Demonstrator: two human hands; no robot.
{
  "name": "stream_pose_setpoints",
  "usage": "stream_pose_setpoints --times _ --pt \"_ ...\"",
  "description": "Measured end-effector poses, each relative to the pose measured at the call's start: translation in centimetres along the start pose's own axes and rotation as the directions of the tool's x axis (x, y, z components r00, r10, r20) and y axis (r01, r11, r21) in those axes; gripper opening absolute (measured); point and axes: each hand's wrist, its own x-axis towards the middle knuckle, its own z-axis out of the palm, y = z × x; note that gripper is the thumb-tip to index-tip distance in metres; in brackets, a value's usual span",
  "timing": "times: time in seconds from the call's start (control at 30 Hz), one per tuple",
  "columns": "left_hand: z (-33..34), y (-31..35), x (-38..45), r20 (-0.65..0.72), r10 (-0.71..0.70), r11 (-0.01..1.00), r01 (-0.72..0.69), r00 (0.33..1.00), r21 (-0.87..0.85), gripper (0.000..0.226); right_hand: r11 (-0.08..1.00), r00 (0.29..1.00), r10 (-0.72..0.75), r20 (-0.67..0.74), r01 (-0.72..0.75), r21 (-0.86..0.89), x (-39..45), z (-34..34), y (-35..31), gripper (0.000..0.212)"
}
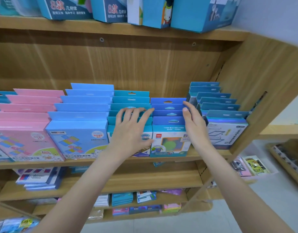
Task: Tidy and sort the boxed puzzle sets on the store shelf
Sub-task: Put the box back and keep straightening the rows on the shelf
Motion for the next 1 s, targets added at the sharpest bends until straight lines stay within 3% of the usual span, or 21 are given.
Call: stream_pose_setpoints --times 0.2,0.3,0.37,0.43,0.53,0.63,0.73,1.0 --pt "-1.0 0.7 0.1 0.065 -0.022 0.995 0.028 0.998 -0.094 0.084 0.957 0.958 -0.273 -0.084 0.262 -0.12 -0.1 -3.3 -0.2 0.032" --pt "-1.1 2.8 0.9 0.027 0.006 0.991 -0.003 1.0 -0.133 0.085 0.894 0.936 -0.346 0.057 0.348 -0.282 1.5 -7.9 -0.1 0.033" --pt "-1.0 4.7 1.9 0.043 0.031 0.99 -0.025 0.999 -0.139 0.088 0.819 0.921 -0.286 0.265 0.379 -0.431 3.1 -10.7 0.5 0.041" --pt "-0.5 6.3 3.0 0.085 0.037 0.992 -0.026 0.996 -0.12 0.094 0.701 0.88 -0.117 0.459 0.401 -0.589 4.8 -12.6 1.4 0.064" --pt "-0.4 8.2 4.6 0.144 0.066 0.998 -0.065 0.987 -0.012 0.102 0.535 0.812 0.088 0.576 0.449 -0.716 6.8 -13.9 2.5 0.097" --pt "-0.1 8.8 5.5 0.256 0.036 0.998 -0.049 0.966 0.047 0.105 0.416 0.786 0.091 0.611 0.528 -0.741 7.8 -13.6 3.4 0.117" --pt "0.1 9.1 5.2 0.281 0.014 0.991 -0.051 0.96 0.125 0.105 0.343 0.765 -0.048 0.642 0.616 -0.709 7.4 -12.9 4.2 0.119" --pt "0.5 9.1 4.6 0.181 0.003 0.994 -0.023 0.984 0.108 0.099 0.35 0.664 -0.147 0.733 0.728 -0.589 6.8 -12.4 4.3 0.114"
